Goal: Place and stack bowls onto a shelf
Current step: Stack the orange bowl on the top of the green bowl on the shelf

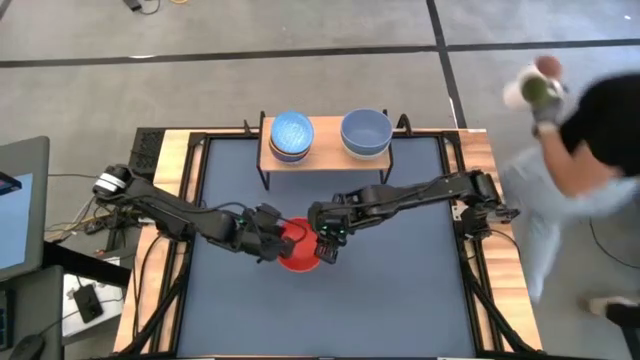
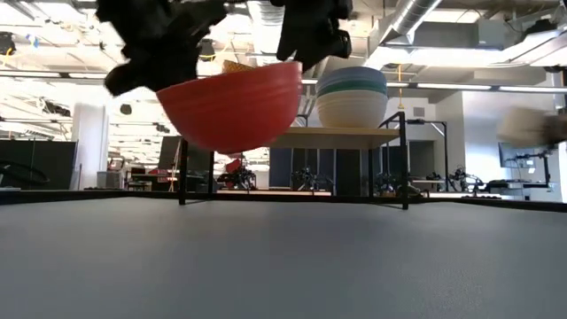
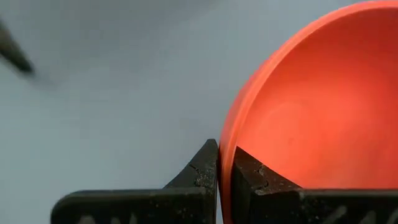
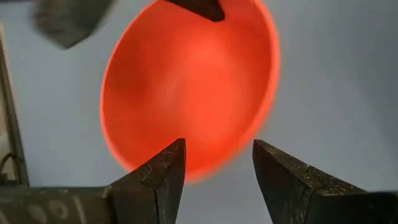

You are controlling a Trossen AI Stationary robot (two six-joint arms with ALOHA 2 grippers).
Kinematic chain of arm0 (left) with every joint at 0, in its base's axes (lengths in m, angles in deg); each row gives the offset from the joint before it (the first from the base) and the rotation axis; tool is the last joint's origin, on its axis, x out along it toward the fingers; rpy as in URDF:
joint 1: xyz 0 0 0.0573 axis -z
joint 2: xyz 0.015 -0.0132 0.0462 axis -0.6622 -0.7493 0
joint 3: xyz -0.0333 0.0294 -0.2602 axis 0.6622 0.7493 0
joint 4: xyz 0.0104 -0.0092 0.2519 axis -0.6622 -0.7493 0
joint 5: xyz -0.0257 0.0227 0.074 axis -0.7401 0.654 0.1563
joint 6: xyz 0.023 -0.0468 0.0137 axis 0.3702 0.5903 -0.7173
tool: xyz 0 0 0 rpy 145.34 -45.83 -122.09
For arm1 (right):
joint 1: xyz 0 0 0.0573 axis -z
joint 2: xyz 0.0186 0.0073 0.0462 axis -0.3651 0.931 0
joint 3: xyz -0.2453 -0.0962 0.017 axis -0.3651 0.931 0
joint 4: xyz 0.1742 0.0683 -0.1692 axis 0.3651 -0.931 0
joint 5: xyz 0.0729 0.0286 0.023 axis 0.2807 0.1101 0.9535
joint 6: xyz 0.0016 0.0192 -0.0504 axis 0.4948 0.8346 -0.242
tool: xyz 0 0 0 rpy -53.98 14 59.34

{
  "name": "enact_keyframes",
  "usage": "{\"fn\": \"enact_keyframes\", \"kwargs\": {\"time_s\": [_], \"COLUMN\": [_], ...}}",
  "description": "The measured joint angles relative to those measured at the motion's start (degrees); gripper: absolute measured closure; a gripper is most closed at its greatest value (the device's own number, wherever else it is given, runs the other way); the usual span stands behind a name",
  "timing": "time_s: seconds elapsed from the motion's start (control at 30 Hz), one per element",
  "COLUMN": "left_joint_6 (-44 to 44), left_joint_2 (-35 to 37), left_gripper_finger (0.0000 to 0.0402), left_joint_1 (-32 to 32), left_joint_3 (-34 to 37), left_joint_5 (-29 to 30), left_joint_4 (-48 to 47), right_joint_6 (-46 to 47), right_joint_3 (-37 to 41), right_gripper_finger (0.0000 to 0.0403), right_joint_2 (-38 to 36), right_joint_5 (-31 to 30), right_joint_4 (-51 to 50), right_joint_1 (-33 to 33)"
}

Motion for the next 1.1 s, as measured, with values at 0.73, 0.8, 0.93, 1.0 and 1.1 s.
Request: {"fn": "enact_keyframes", "kwargs": {"time_s": [0.73,0.8,0.93,1.0,1.1], "left_joint_6": [-14.40,-14.50,-14.86,-15.49,-17.42], "left_joint_2": [-3.79,-3.04,-0.24,1.35,3.11], "left_gripper_finger": [0.0346,0.0318,0.0261,0.0238,0.0213], "left_joint_1": [0.61,0.57,0.56,0.54,0.57], "left_joint_3": [-17.56,-17.65,-17.91,-17.91,-17.56], "left_joint_5": [-0.26,-0.43,0.62,2.73,5.13], "left_joint_4": [-4.77,-4.56,-3.74,-3.65,-5.62], "right_joint_6": [-0.30,-2.34,-6.54,-8.05,-10.36], "right_joint_3": [-0.55,-2.00,-5.55,-6.52,-8.24], "right_gripper_finger": [0.0377,0.0373,0.0372,0.0377,0.0379], "right_joint_2": [0.31,-0.59,-5.01,-7.89,-12.46], "right_joint_5": [-4.56,-4.71,-5.24,-6.38,-10.55], "right_joint_4": [-11.09,-13.72,-19.53,-20.52,-21.73], "right_joint_1": [1.16,2.43,6.29,9.25,15.20]}}
